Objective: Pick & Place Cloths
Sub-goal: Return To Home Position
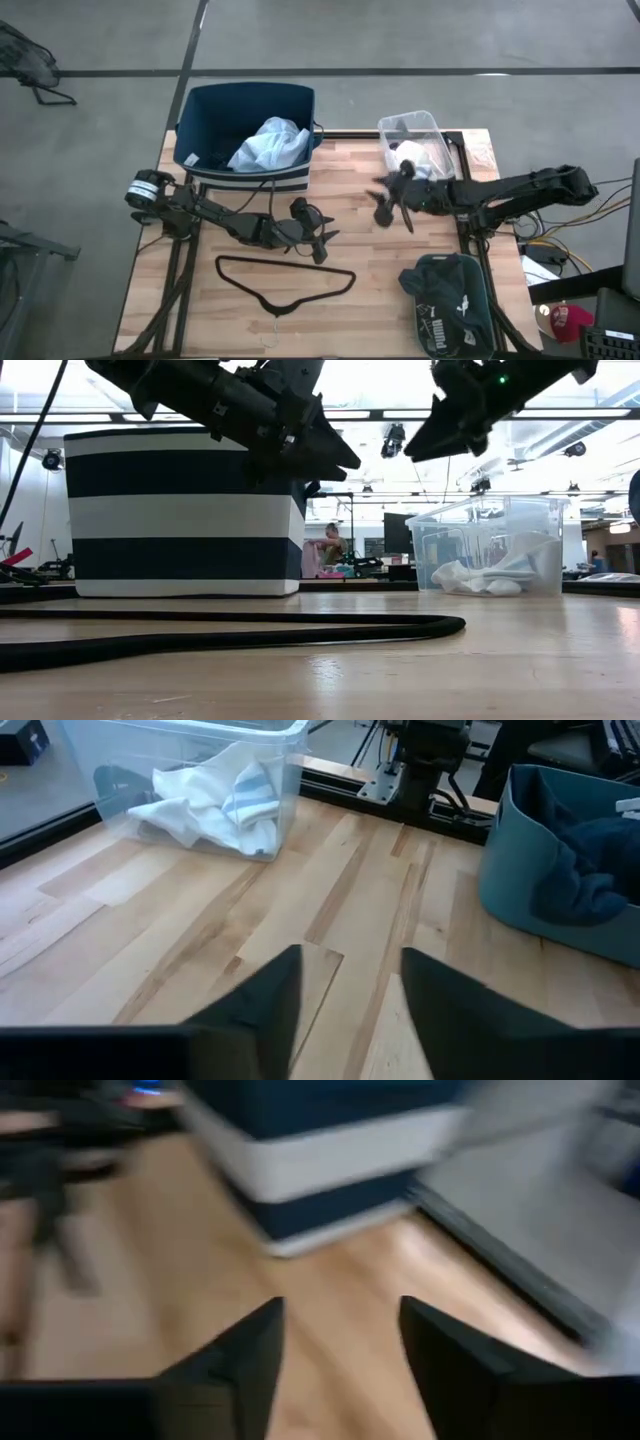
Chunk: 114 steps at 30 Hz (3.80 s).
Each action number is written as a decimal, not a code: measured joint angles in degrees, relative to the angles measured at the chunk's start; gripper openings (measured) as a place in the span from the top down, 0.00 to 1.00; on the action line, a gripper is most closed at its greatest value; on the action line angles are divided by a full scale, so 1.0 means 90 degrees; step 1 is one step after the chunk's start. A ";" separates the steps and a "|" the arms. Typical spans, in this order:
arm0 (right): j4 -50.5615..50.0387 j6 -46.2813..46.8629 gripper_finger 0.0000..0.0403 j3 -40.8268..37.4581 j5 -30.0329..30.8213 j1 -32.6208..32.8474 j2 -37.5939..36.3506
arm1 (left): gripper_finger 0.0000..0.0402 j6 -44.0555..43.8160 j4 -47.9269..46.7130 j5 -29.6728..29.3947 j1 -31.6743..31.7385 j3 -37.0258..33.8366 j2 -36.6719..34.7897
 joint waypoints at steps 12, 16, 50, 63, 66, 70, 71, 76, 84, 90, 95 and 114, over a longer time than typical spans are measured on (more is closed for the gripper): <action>0.2355 -0.0337 0.98 -0.0616 -0.1159 0.0534 0.0888 | 0.97 0.0721 0.0072 0.0565 0.0009 -0.0036 -0.0246; 0.2780 -0.0632 0.98 -0.0765 -0.1171 0.0763 0.0852 | 0.99 0.0862 0.0068 0.0574 0.0010 -0.0392 -0.0603; 0.1884 -0.1459 0.98 -0.3426 -0.1112 0.1251 -0.4866 | 0.94 0.2007 0.3008 0.1584 0.0012 -0.4859 -0.5173; 0.0750 -0.1523 0.98 -0.3575 -0.1108 0.1252 -0.6426 | 0.94 0.2086 0.3024 0.1569 0.0012 -0.5644 -0.6237; 0.0722 -0.1540 0.98 -0.3798 -0.1114 0.1252 -0.6662 | 0.94 0.2108 0.2832 0.1607 0.0012 -0.5645 -0.6357; 0.0601 -0.1614 0.98 -0.3922 -0.1137 0.1254 -0.6911 | 0.94 0.2076 0.2747 0.1627 0.0012 -0.5646 -0.6528; 0.0550 -0.1622 0.98 -0.3924 -0.1119 0.1255 -0.6970 | 0.94 0.2076 0.2749 0.1627 0.0012 -0.5646 -0.6615; 0.0487 -0.1895 0.98 -0.3931 -0.1156 0.1255 -0.7004 | 0.94 0.2102 0.2109 0.1626 0.0012 -0.5649 -0.7183; 0.0378 -0.1980 0.98 -0.4051 -0.1168 0.1255 -0.7019 | 0.94 0.2003 0.0765 0.1627 0.0012 -0.5651 -0.8309; 0.0184 -0.1942 0.98 -0.3927 -0.1221 0.1253 -0.7019 | 0.94 0.1957 -0.0166 0.1559 0.0012 -0.5649 -0.9150; 0.0096 -0.1940 0.98 -0.3910 -0.1341 0.1252 -0.7019 | 0.94 0.1961 -0.0739 0.1559 0.0012 -0.5651 -0.9825; 0.0147 -0.1967 0.98 -0.4114 -0.1615 0.1255 -0.6976 | 0.94 0.1534 -0.2154 0.0639 0.0007 -0.5650 -1.0468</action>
